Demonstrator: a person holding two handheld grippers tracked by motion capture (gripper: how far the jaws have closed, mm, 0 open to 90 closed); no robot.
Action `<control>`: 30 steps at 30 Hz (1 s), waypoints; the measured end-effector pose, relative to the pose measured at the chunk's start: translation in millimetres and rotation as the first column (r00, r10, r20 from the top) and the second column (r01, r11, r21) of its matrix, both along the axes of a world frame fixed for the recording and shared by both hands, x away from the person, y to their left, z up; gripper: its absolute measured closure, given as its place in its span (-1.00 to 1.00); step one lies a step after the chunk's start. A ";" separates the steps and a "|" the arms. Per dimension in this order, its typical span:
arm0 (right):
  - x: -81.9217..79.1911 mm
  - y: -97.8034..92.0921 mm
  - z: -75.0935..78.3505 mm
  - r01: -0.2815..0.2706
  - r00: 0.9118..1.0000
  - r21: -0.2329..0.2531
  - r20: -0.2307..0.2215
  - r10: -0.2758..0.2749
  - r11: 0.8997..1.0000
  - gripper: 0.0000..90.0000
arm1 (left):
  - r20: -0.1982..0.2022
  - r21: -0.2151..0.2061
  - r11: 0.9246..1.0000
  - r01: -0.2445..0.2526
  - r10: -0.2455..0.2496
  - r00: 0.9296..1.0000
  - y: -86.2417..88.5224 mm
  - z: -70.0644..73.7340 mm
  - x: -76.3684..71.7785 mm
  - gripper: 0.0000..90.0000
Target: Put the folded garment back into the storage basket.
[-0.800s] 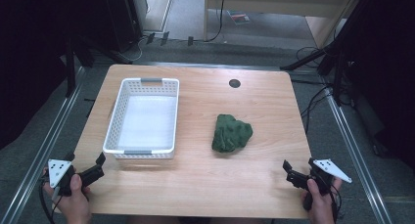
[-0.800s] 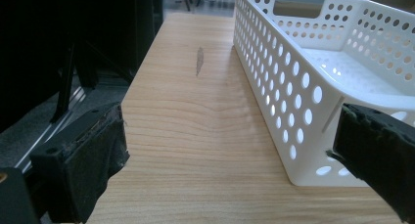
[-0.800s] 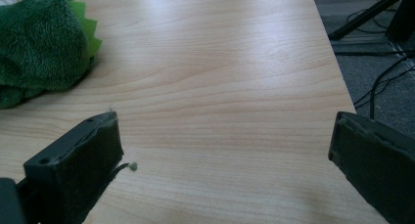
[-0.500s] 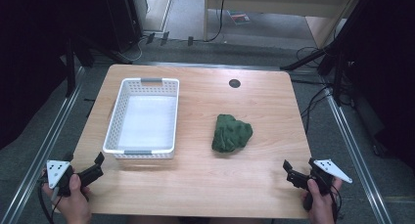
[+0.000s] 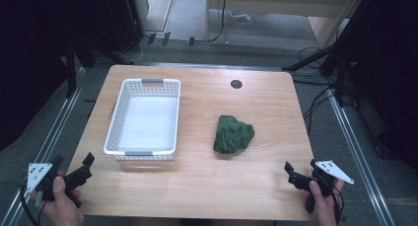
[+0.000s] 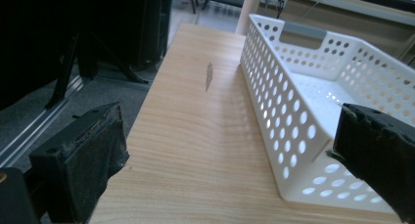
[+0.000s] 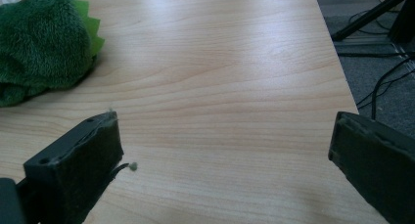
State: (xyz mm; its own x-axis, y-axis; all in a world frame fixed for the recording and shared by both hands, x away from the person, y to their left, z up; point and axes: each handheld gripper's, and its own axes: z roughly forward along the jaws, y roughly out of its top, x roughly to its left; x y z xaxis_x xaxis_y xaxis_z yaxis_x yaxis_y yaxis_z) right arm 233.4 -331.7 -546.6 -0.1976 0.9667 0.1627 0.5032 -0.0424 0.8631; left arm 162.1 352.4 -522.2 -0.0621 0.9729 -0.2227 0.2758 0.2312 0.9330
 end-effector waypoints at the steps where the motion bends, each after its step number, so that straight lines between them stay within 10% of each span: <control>1: 0.0 0.0 0.0 0.000 1.000 0.000 0.000 0.000 1.000 -1.00 | 0.000 0.000 1.000 0.000 0.000 1.000 0.0 0.0 0.0 -1.00; 30: 0.4 -0.3 -0.1 -0.002 1.000 0.003 -0.002 0.002 1.000 -1.00 | -0.025 0.039 0.987 0.159 -0.158 0.987 -57.5 46.5 16.1 -1.00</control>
